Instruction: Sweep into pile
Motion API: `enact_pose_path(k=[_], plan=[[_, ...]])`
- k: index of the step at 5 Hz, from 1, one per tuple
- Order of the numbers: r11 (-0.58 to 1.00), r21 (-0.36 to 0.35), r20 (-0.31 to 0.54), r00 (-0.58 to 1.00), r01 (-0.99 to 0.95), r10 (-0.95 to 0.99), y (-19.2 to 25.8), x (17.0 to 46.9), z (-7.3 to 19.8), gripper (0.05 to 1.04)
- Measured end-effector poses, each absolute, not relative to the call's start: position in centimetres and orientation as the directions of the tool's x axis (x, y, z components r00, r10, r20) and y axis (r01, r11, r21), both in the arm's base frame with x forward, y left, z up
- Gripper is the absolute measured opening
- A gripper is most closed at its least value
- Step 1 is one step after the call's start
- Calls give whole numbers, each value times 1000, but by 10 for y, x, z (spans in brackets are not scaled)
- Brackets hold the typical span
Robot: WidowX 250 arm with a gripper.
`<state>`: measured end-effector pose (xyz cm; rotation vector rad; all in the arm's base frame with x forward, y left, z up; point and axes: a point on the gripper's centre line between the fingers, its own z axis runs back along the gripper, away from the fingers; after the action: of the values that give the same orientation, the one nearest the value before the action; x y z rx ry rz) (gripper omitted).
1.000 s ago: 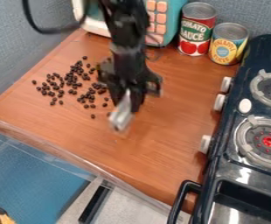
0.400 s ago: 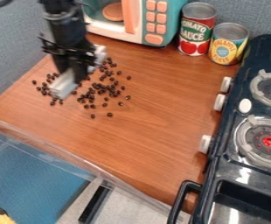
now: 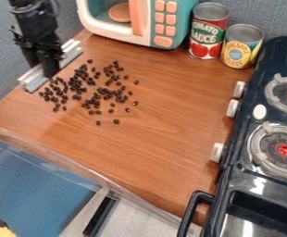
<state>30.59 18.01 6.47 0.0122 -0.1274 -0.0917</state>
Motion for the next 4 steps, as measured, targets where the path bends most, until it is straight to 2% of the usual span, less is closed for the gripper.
enact_pose_path(k=[2,3,4], plan=[[995,65,140,987,73,-81,227,306,55,371],[993,111,181,983,-40,19,242,307,52,371],[990,126,183,982,-64,40,244,306,47,371]])
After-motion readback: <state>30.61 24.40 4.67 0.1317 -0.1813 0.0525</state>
